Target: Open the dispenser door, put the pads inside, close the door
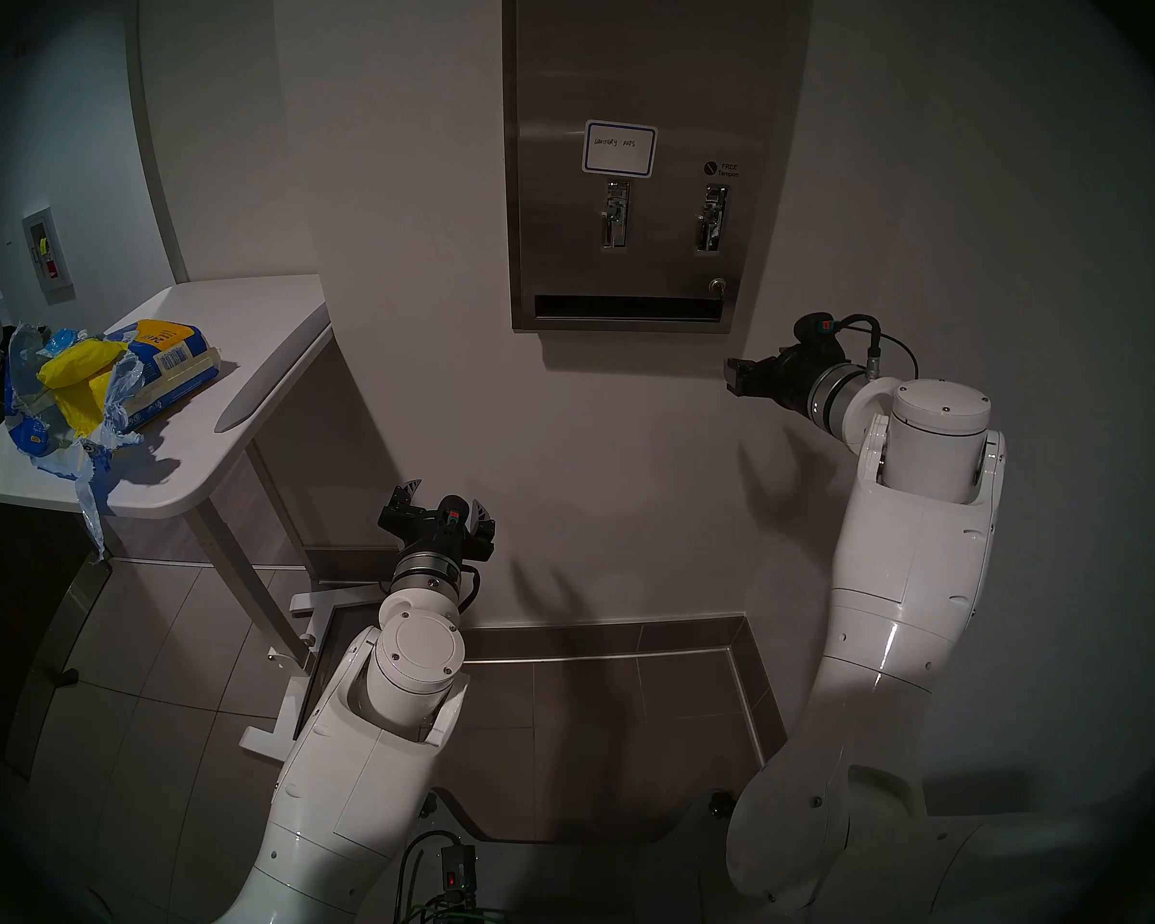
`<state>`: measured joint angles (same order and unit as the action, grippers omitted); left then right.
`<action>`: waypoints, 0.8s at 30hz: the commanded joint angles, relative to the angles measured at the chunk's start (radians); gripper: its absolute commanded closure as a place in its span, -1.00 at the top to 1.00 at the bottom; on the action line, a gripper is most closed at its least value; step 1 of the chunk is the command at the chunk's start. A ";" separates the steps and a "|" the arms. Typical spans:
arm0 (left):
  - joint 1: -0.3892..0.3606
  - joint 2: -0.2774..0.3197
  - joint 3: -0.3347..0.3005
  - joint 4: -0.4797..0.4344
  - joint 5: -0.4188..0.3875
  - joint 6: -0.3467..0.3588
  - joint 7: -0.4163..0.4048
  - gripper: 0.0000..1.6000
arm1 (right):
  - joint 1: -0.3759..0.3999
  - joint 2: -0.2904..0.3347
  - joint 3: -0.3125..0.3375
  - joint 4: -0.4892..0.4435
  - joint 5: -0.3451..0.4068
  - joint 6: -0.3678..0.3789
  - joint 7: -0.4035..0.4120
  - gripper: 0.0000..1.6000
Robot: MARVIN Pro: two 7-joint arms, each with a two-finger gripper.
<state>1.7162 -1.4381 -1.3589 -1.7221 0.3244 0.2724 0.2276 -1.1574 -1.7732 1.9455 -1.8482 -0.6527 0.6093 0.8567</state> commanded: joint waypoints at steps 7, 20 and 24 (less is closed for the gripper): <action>-0.020 0.000 -0.002 -0.031 0.002 -0.008 0.003 1.00 | 0.086 -0.011 -0.040 -0.012 0.011 0.002 -0.001 1.00; -0.020 0.000 -0.001 -0.031 0.001 -0.008 0.003 1.00 | 0.120 -0.025 -0.057 0.007 0.013 0.009 -0.012 1.00; -0.020 0.001 -0.001 -0.031 0.001 -0.008 0.003 1.00 | 0.129 -0.025 -0.060 0.008 0.012 0.012 -0.014 1.00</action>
<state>1.7165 -1.4373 -1.3582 -1.7220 0.3233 0.2729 0.2282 -1.0909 -1.7979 1.9005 -1.8197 -0.6447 0.6164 0.8443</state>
